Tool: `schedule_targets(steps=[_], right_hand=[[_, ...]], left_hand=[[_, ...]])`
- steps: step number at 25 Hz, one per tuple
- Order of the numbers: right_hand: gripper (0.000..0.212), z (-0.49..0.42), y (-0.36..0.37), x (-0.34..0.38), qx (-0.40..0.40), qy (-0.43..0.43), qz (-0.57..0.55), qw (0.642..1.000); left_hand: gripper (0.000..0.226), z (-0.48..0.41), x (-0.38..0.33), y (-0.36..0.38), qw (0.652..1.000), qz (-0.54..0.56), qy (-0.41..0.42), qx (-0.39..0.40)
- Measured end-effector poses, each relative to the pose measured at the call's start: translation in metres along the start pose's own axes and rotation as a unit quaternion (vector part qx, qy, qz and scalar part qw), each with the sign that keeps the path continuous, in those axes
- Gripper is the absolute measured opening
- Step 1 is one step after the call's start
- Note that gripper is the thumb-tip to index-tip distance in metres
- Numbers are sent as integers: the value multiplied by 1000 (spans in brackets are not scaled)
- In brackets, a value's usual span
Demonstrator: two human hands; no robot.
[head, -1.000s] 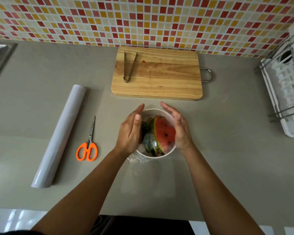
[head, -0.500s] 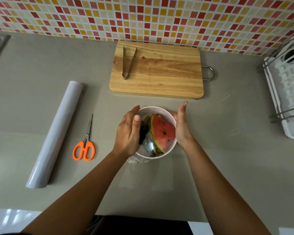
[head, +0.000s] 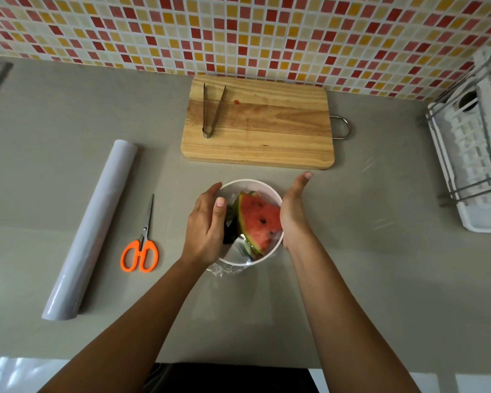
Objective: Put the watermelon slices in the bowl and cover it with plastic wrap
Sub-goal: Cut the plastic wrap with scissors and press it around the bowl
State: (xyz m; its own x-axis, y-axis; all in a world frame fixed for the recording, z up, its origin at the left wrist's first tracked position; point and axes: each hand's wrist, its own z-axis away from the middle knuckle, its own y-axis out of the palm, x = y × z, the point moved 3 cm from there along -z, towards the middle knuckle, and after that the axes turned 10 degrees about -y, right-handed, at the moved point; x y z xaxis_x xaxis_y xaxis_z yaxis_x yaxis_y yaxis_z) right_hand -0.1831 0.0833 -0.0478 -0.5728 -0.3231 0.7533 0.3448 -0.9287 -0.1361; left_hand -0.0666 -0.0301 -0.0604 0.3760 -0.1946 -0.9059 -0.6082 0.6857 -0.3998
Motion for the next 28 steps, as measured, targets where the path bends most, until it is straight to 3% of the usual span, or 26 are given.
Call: schedule_targets(steps=[2,4,7,9,11,13,16,20,24,28], right_hand=[[95,2,-6,3,-103,-85,-35,990],[73,17,-19,5,-221,-238,-117,939],[64,56,-19,-27,-221,-440,-119,862],[63,69,-7,-58,-172,-490,-71,852],[70,66,7,-74,-129,-437,-71,887],[84,58,10,-81,-144,-353,-109,918],[63,54,11,-79,-207,-288,-107,929],[86,48,15,-72,-254,-189,-45,947],[86,52,12,-63,-281,-160,52,945],[82,55,8,-55,-319,-187,129,920]], left_hand=[[57,-1,2,-1,1000,-2,-4,10],[55,-1,3,-2,1000,-21,-2,19],[56,-3,4,0,999,-27,-5,34],[60,0,5,2,999,-22,-7,44],[62,6,6,4,999,-15,-3,43],[60,7,5,3,1000,-7,4,29],[58,4,0,2,1000,-2,11,10],[62,3,-2,3,1000,2,-17,-16],[62,6,-3,5,999,5,-40,-35],[70,9,-6,6,998,-7,-54,-44]])
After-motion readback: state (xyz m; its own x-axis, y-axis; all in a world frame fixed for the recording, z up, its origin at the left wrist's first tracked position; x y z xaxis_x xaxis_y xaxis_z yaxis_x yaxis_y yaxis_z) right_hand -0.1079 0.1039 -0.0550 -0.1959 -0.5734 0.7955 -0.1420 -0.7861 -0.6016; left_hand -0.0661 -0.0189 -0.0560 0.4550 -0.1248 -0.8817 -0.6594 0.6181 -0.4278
